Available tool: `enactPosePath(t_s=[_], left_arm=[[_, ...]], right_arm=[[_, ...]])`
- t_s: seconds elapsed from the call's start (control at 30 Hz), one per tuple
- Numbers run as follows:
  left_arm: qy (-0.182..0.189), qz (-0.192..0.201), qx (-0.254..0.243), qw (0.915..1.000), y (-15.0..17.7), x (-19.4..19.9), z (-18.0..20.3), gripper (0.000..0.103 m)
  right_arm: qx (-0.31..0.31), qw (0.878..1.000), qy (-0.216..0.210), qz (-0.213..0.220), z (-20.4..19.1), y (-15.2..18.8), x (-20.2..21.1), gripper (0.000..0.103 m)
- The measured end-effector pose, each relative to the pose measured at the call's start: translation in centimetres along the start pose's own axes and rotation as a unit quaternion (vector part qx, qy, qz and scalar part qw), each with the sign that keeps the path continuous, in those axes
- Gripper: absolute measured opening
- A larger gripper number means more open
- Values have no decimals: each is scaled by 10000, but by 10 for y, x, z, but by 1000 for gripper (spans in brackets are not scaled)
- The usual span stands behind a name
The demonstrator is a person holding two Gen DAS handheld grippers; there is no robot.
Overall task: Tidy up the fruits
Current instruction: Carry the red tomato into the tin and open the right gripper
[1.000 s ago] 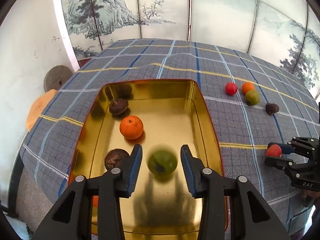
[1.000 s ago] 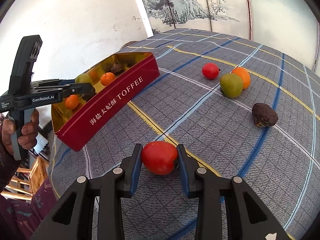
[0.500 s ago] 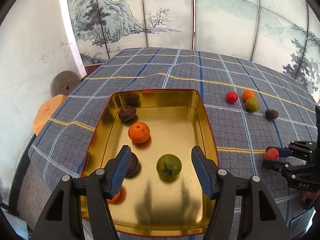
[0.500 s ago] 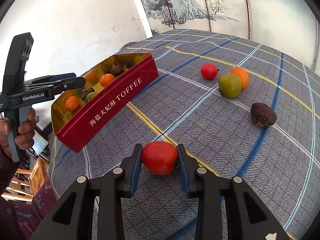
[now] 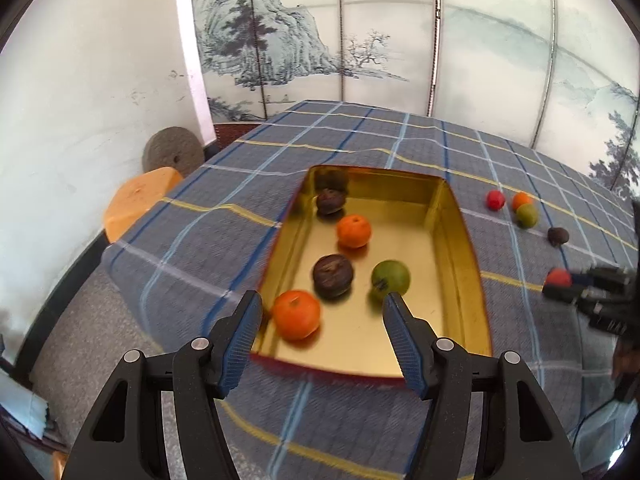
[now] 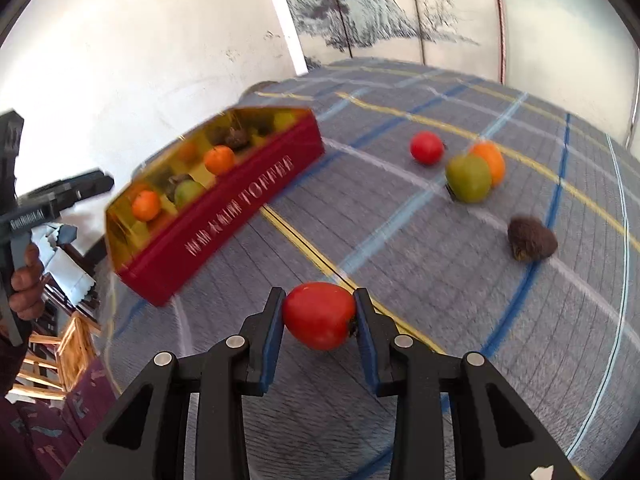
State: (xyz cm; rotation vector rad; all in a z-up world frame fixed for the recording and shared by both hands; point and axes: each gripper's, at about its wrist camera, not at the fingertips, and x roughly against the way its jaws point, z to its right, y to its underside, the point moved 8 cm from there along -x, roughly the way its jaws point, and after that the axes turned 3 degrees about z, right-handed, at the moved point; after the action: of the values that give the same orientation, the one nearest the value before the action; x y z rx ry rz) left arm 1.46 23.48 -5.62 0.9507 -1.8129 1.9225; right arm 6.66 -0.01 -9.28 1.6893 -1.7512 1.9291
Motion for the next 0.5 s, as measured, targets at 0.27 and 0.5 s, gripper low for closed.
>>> enactPosePath(t_s=[0.27,0.5], left_arm=[[44,88,-77,9999,6,14,0,64],[202,167,-122,9996,6,24,1,65]], right_arm=[[471,9973,-521,231,-56,-67,-13,31],[653,9956,-672,-15,-83,-96,-68,32]])
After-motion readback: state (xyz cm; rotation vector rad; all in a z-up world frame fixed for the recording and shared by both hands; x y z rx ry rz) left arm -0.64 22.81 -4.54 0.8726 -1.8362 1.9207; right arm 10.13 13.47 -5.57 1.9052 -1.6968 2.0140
